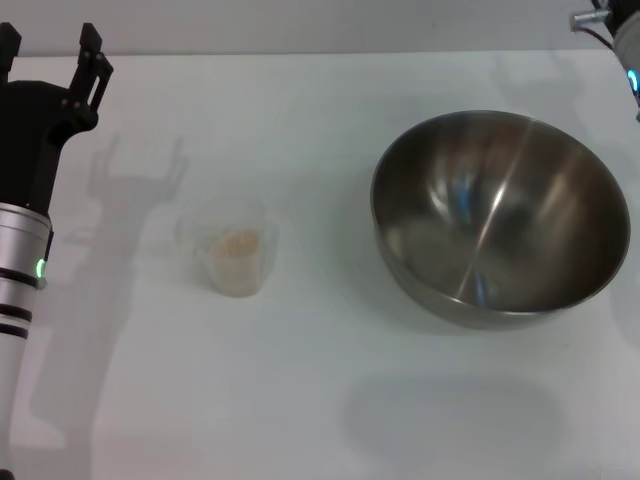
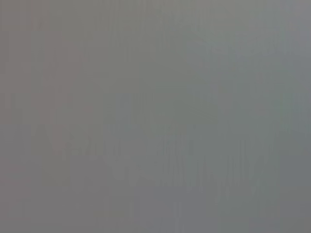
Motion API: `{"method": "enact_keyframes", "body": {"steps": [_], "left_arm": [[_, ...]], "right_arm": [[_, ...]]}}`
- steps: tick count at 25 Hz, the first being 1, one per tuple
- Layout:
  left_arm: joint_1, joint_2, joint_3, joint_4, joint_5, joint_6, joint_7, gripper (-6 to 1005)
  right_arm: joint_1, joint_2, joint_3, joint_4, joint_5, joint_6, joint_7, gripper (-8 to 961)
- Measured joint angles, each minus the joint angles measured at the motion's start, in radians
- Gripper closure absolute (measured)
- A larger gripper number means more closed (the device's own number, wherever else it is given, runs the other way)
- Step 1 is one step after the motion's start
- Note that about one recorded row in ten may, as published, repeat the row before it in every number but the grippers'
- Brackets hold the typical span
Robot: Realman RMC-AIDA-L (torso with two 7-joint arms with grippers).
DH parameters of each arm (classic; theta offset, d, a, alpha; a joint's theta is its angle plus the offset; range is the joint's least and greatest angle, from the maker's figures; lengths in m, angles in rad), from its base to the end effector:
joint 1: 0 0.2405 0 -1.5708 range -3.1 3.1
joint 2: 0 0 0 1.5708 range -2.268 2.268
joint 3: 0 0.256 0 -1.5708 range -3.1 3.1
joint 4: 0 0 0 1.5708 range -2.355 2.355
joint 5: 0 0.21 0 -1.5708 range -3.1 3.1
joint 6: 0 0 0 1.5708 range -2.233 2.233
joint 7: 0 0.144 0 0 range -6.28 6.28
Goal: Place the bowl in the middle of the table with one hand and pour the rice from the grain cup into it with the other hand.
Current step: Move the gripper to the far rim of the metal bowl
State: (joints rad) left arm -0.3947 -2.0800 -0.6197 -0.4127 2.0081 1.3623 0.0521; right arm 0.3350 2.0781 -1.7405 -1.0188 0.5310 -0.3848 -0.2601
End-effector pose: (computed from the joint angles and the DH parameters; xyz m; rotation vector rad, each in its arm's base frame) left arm -0.2686 0.3193 -0.0222 -1.4771 -0.4003 -0.9229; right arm 0.2108 0.4090 0.0247 -1.6235 0.4686 0.6328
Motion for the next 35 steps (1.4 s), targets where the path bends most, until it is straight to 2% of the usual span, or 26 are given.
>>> {"method": "enact_keyframes", "body": {"steps": [2,3,4,7,8,9,11,16,19,24,28,35], "left_arm": [[0.0,0.0,0.0,0.002,0.0,0.0,0.0,178],[0.0,0.0,0.0,0.004,0.0,0.0,0.0,178],[0.001,0.0,0.0,0.005,0.0,0.0,0.0,178],[0.001,0.0,-0.002,0.007,0.001,0.0,0.0,179],[0.001,0.0,-0.002,0.007,0.001,0.0,0.0,179],[0.001,0.0,-0.003,0.007,0.001,0.002,0.0,179],[0.004,0.001,-0.003,0.008,0.002,0.01,0.0,180],[0.017,0.003,-0.006,0.009,0.004,0.041,-0.007,181],[0.023,0.004,-0.008,0.01,0.004,0.053,-0.009,181],[0.025,0.005,-0.008,0.013,0.004,0.066,-0.009,182],[0.025,0.007,-0.008,0.015,0.003,0.072,-0.009,183],[0.018,0.008,-0.008,0.024,0.0,0.078,-0.009,185]], "right_arm": [[-0.012,0.0,0.04,-0.1,0.0,0.176,0.0,200],[-0.019,0.001,0.08,-0.201,0.0,0.386,0.0,200],[-0.019,0.001,0.08,-0.201,0.0,0.386,0.0,200],[-0.024,0.001,0.137,-0.353,0.001,0.676,0.0,200],[-0.026,0.0,0.177,-0.441,0.0,0.85,-0.002,200],[-0.026,0.0,0.177,-0.441,0.0,0.85,-0.002,200],[-0.016,-0.001,0.237,-0.536,-0.001,1.051,-0.003,201],[0.07,-0.007,0.422,-0.678,-0.002,1.51,-0.004,201],[0.134,-0.019,0.513,-0.692,-0.016,1.698,-0.006,201],[0.202,-0.05,0.581,-0.645,-0.06,1.864,-0.041,201],[0.249,-0.067,0.593,-0.545,-0.085,1.953,-0.106,200],[0.273,-0.059,0.586,-0.447,-0.165,1.976,-0.157,200]]}}
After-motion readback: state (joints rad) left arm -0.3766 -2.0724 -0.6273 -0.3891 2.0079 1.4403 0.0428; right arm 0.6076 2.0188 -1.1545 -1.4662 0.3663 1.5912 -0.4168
